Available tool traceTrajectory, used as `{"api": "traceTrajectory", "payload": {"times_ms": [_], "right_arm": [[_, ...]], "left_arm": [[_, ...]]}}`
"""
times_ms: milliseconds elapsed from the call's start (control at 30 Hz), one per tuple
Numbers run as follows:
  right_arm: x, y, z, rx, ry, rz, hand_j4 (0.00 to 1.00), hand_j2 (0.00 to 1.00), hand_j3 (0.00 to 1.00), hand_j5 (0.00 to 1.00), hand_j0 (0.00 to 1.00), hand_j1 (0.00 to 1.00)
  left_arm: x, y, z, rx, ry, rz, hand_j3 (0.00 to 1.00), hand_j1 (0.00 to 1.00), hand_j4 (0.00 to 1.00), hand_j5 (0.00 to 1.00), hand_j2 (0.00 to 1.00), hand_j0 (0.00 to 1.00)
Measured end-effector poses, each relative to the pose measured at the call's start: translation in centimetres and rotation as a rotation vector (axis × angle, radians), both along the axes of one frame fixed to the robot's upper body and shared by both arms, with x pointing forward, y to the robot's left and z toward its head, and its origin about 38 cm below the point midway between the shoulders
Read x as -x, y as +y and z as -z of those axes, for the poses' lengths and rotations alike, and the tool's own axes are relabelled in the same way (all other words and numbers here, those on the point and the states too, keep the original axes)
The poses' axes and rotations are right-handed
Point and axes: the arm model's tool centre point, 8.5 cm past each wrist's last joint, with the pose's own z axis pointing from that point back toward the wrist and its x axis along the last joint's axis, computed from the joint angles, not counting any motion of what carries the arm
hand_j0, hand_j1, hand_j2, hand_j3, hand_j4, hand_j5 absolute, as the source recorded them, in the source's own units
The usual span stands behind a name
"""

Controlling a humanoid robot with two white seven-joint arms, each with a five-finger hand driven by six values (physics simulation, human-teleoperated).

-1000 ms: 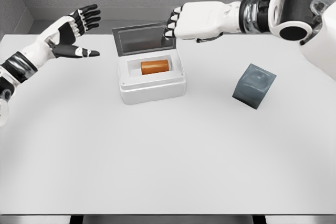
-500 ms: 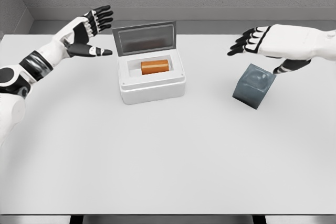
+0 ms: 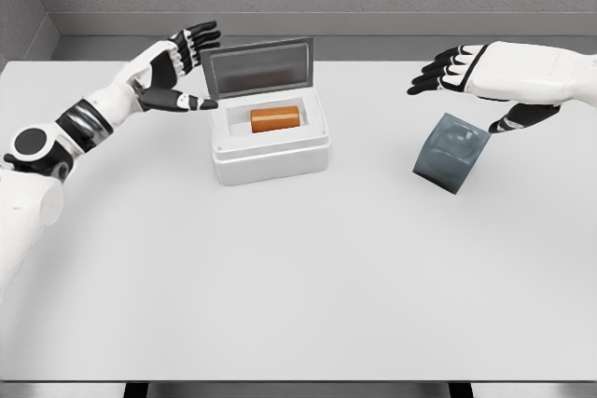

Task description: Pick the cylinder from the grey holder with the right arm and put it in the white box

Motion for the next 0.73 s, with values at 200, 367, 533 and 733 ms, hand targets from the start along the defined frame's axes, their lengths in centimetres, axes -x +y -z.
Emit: {"api": "traceTrajectory", "payload": {"times_ms": [200,367,533,733], "right_arm": [[0.0,0.1,0.0,-0.002,0.0,-0.001,1.0,1.0,1.0,1.0,1.0,1.0],[-0.1,0.1,0.1,-0.002,0.0,-0.002,1.0,1.0,1.0,1.0,1.0,1.0],[0.0,0.2,0.1,-0.003,0.0,-0.003,1.0,1.0,1.0,1.0,1.0,1.0],[-0.1,0.1,0.1,-0.003,0.001,-0.002,1.0,1.0,1.0,1.0,1.0,1.0]], "left_arm": [[1.1,-0.4,-0.8,-0.003,-0.036,0.039,1.0,1.0,1.0,1.0,1.0,1.0],[1.5,0.5,-2.1,-0.018,-0.07,0.042,1.0,1.0,1.0,1.0,1.0,1.0],[2.1,4.5,-3.0,-0.079,-0.079,-0.009,1.0,1.0,1.0,1.0,1.0,1.0],[3.8,10.8,-4.4,-0.204,-0.074,-0.082,1.0,1.0,1.0,1.0,1.0,1.0]]}}
